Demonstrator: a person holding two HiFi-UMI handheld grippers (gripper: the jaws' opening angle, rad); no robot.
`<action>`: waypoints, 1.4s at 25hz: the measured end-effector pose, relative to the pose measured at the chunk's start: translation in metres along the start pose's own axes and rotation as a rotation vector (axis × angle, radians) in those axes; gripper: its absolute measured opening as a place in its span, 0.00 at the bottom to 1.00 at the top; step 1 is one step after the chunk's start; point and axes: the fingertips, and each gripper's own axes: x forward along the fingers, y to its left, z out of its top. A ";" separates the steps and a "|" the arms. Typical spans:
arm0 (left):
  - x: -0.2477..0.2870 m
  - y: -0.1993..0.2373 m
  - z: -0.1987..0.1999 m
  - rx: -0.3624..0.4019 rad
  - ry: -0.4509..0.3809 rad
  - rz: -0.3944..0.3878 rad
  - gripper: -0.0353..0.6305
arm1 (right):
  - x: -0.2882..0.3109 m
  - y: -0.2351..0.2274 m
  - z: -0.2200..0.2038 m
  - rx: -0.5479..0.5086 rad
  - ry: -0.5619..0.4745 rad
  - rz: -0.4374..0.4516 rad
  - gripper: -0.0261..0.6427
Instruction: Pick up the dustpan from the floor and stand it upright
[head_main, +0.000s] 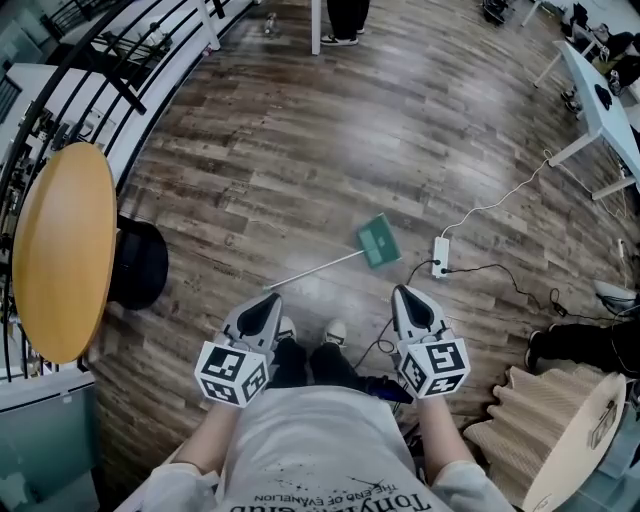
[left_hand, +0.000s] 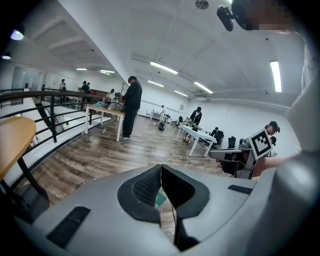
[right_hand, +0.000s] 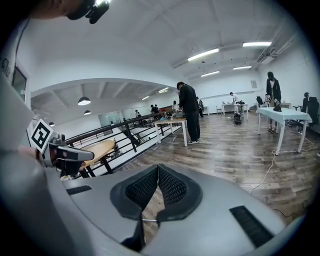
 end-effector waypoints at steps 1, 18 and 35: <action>0.000 0.004 -0.003 0.000 0.006 -0.001 0.09 | 0.002 0.001 -0.002 0.001 0.007 0.000 0.08; 0.059 0.127 -0.089 -0.007 0.081 -0.008 0.09 | 0.112 0.004 -0.091 -0.013 0.109 0.041 0.08; 0.206 0.272 -0.326 0.027 0.145 0.016 0.09 | 0.297 -0.020 -0.321 -0.058 0.191 0.147 0.08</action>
